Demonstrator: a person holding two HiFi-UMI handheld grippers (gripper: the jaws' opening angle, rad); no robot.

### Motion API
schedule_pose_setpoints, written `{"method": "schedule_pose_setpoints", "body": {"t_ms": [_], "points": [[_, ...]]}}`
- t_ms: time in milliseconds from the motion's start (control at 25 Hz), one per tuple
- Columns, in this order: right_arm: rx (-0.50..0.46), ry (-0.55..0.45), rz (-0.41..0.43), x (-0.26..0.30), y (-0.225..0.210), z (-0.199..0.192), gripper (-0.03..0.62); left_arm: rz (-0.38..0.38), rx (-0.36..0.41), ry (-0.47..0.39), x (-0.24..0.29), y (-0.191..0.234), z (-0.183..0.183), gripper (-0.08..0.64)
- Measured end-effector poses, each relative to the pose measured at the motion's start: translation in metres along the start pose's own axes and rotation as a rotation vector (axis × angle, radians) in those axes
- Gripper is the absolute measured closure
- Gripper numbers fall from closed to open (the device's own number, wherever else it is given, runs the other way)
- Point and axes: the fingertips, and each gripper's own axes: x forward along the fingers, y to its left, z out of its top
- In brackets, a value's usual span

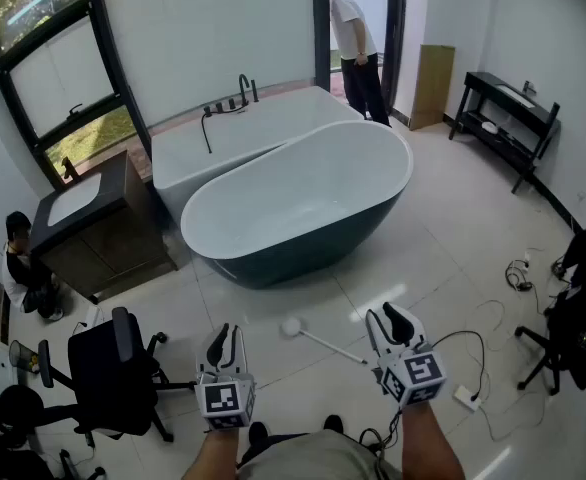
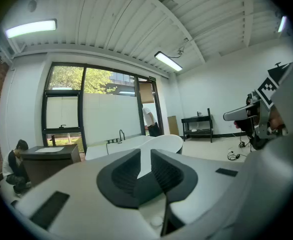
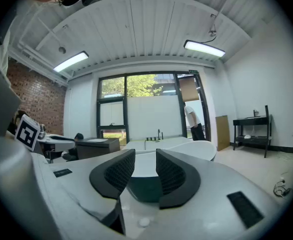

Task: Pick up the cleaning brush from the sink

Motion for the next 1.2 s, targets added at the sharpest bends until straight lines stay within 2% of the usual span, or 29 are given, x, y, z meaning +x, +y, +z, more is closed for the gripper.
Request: {"method": "schedule_pose_setpoints", "body": {"t_ms": [200,360,480,680,800,960,1200], "points": [[-0.021,0.017,0.056,0.012,-0.005,-0.01,0.471,0.015,-0.007,0.02,-0.004,-0.01,-0.012,0.489],[-0.064,0.064,0.125,0.022,0.027,-0.022,0.449,0.024,-0.012,0.017,-0.021,0.002,-0.019,0.472],[-0.081,0.098,0.167,0.026,0.054,-0.028,0.432,0.027,-0.046,0.025,-0.032,0.011,-0.027,0.466],[-0.186,0.186,0.213,0.038,0.097,-0.045,0.428,-0.002,-0.085,0.016,-0.044,0.029,-0.047,0.466],[-0.244,0.237,0.264,0.049,0.109,-0.065,0.428,0.008,-0.098,0.035,-0.04,0.034,-0.064,0.466],[-0.321,0.297,0.342,0.065,0.097,-0.086,0.428,0.025,-0.068,0.072,-0.029,0.021,-0.069,0.466],[-0.352,0.357,0.498,0.096,0.048,-0.117,0.41,0.14,-0.093,0.068,0.019,-0.024,-0.057,0.46]]}}
